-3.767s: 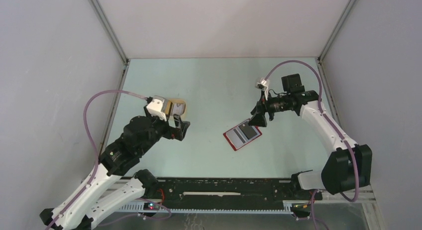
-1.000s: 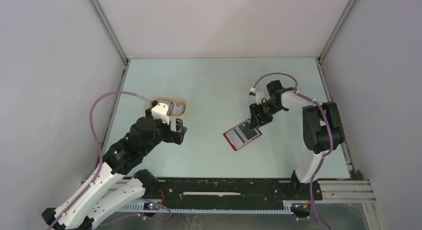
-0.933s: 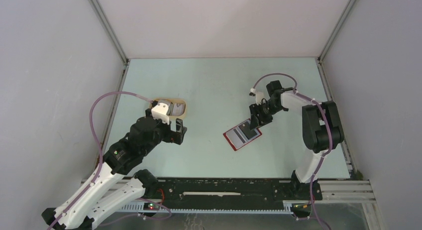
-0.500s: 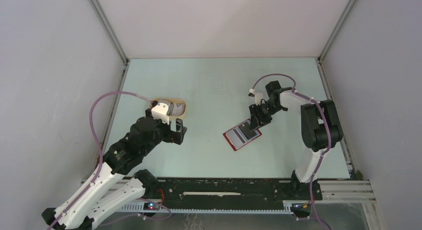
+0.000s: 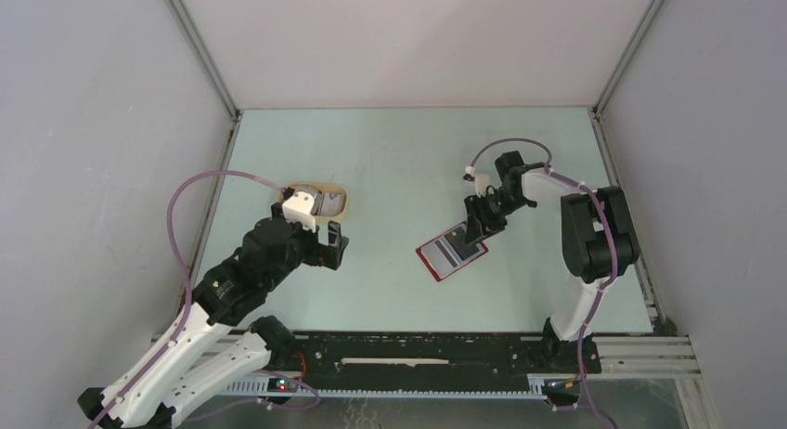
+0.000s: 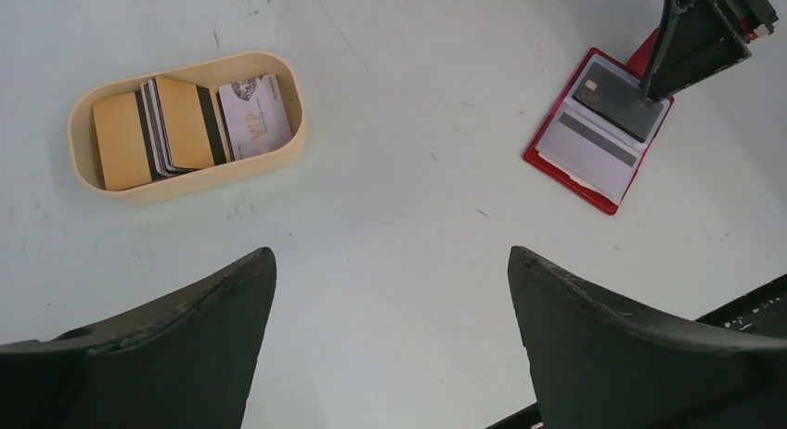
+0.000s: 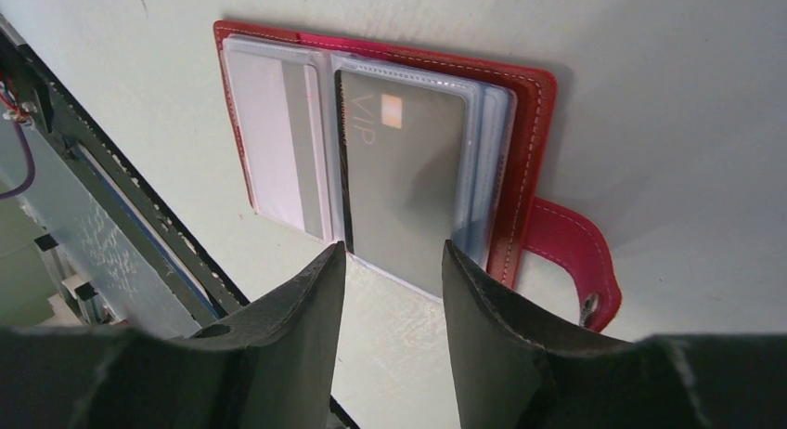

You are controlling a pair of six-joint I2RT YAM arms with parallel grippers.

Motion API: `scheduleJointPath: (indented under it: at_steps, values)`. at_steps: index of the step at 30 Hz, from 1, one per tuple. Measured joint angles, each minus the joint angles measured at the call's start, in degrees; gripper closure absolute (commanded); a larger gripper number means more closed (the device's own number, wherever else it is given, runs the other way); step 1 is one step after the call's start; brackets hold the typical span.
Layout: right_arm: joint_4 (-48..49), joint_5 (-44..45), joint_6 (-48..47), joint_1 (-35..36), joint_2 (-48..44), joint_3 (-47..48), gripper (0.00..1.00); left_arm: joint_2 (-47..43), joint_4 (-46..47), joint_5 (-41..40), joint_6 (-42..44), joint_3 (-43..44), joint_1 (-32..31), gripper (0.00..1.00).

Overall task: Put the credit cards into the card holder
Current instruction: Turn over the card slot in the card holder.

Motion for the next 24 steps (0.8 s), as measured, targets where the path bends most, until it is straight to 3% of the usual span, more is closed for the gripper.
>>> scheduleJointPath:
  at_steps: [15,24]
  values:
    - [0.0,2.3,0.1,0.2,0.1,0.0,0.47,0.4,-0.1,0.0,0.0,0.0,0.0,0.0]
    - [-0.5,-0.8,0.1,0.4,0.7,0.5,0.48,0.4,-0.1,0.0,0.0,0.0,0.0,0.0]
